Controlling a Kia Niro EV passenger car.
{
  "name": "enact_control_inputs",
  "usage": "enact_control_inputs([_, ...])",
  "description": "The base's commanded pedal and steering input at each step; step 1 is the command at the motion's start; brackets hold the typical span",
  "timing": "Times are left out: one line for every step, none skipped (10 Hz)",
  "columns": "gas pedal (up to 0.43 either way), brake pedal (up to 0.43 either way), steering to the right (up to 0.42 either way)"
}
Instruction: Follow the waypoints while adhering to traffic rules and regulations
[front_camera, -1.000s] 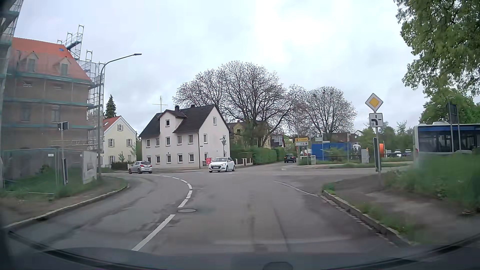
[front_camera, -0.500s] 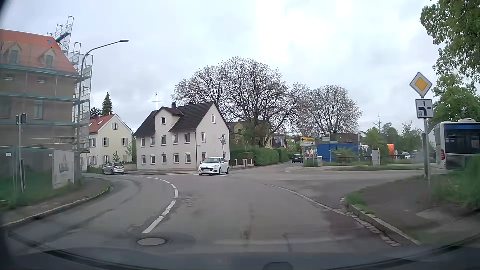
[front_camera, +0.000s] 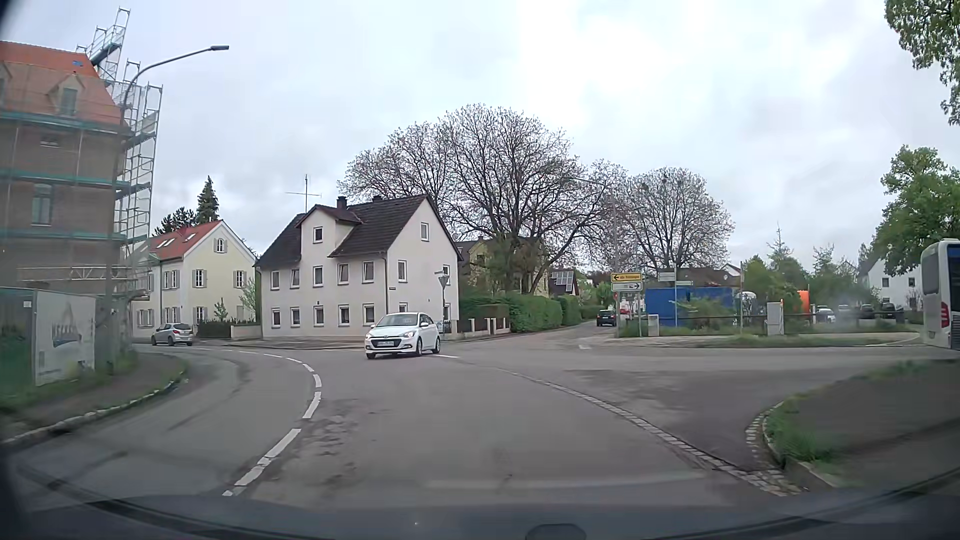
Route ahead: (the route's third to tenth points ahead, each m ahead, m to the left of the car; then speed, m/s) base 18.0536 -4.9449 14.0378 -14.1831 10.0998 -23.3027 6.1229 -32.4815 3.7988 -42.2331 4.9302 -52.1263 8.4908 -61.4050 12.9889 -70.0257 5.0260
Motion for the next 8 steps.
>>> enact_control_inputs([0.000,0.000,0.004])
enact_control_inputs([0.000,0.000,0.005])
enact_control_inputs([0.000,0.000,0.008])
enact_control_inputs([0.000,0.000,0.011])
enact_control_inputs([0.000,0.000,0.018])
enact_control_inputs([0.000,0.012,0.034])
enact_control_inputs([0.000,0.018,0.046])
enact_control_inputs([0.000,0.030,0.064])
